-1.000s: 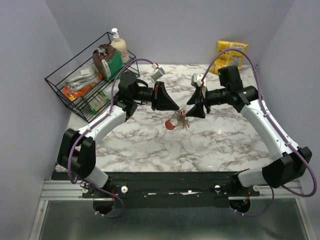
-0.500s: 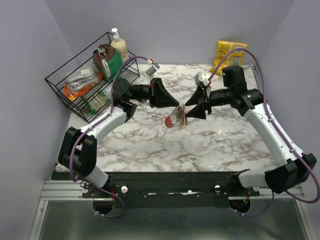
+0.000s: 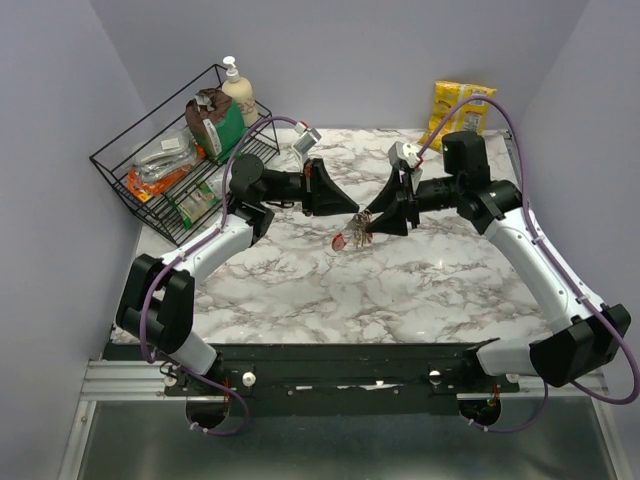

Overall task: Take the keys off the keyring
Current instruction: Pick up the keyring from the center of the board, then pick up the key from the keyring.

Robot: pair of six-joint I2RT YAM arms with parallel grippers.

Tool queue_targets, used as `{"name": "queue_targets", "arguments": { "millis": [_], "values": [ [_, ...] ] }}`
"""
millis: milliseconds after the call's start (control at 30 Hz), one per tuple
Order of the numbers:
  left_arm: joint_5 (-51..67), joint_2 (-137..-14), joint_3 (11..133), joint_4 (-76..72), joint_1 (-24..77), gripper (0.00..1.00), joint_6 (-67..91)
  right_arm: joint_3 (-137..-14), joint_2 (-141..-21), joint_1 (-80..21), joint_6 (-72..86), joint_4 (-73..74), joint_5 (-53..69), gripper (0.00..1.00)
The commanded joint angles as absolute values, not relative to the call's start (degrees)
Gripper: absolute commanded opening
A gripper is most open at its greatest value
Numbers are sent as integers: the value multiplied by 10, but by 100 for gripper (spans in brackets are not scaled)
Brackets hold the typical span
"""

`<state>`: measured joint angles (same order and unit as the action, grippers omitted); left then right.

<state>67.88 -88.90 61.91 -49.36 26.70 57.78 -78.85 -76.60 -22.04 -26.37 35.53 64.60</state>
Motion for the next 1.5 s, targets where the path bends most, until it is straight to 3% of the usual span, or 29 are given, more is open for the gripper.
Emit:
{"name": "queue_targets", "arguments": {
  "millis": [0,1033,1233,1467],
  "values": [
    [662,-871,615,-494,266,0,567,-769,-770,-231,-253,329,650,53],
    [657,-867,606,-482,265,0,551,-693,-709,-239,-275,268,483,26],
    [657,-867,606,-481,265,0,550,-700,-710,-239,-282,275,481,25],
    [657,-867,605,-481,265,0,550,-708,-715,-239,-282,285,484,31]
  ]
}}
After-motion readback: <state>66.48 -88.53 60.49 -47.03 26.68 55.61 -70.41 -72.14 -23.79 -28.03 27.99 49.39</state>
